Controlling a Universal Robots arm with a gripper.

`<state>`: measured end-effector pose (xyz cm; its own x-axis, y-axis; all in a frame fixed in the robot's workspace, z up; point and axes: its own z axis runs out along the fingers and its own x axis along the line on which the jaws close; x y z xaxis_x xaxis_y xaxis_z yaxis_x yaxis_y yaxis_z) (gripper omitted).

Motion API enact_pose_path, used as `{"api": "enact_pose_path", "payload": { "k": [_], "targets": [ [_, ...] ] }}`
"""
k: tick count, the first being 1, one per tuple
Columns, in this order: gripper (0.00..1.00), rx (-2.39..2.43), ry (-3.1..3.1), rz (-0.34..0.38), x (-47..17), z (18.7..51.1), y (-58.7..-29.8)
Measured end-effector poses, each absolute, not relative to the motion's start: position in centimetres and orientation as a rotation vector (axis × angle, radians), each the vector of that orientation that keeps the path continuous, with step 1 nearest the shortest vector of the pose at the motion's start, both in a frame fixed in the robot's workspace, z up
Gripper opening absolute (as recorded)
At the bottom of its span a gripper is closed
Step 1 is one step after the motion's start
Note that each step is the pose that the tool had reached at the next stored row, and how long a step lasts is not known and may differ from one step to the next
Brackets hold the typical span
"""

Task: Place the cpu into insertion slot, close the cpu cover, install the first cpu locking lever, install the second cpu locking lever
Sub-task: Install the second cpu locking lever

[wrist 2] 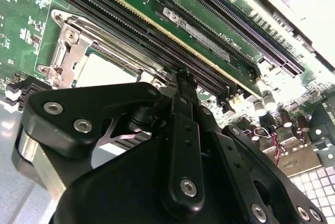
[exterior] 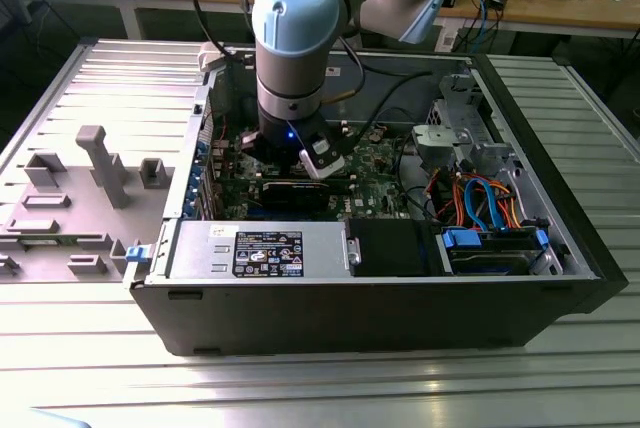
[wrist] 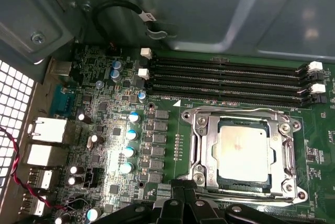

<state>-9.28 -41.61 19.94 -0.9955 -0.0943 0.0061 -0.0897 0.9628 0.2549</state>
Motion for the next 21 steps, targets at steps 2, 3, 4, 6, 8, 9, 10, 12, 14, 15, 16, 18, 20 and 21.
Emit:
{"api": "enact_pose_path", "payload": {
  "k": [2, 3, 4, 6, 8, 9, 10, 12, 14, 15, 16, 18, 20, 21],
  "targets": [
    [0.11, 0.145, -3.094, -0.398, -9.3, 20.04, -41.5],
    [0.11, 0.145, -3.094, -0.397, -9.3, 20.09, -41.45],
    [0.11, 0.145, -3.095, -0.398, -9.29, 20.11, -41.4],
    [0.11, 0.145, -3.095, -0.398, -9.29, 20.11, -41.32],
    [0.11, 0.146, -3.096, -0.397, -9.3, 20.1, -41.29],
    [0.11, 0.146, -3.097, -0.397, -9.3, 20.1, -41.29],
    [0.11, 0.146, -3.098, -0.398, -9.3, 20.09, -41.28],
    [0.11, 0.147, -3.104, -0.398, -9.3, 20.02, -41.28],
    [0.11, 0.149, -3.111, -0.399, -9.3, 19.91, -41.28],
    [0.11, 0.15, -3.114, -0.399, -9.3, 19.89, -41.28],
    [0.11, 0.15, -3.116, -0.399, -9.31, 19.87, -41.27],
    [0.11, 0.152, -3.123, -0.4, -9.56, 19.87, -41.28],
    [0.11, 0.154, -3.13, -0.4, -9.83, 19.87, -41.23],
    [0.11, 0.154, -3.131, -0.4, -9.94, 19.87, -41.19]
  ]
}}
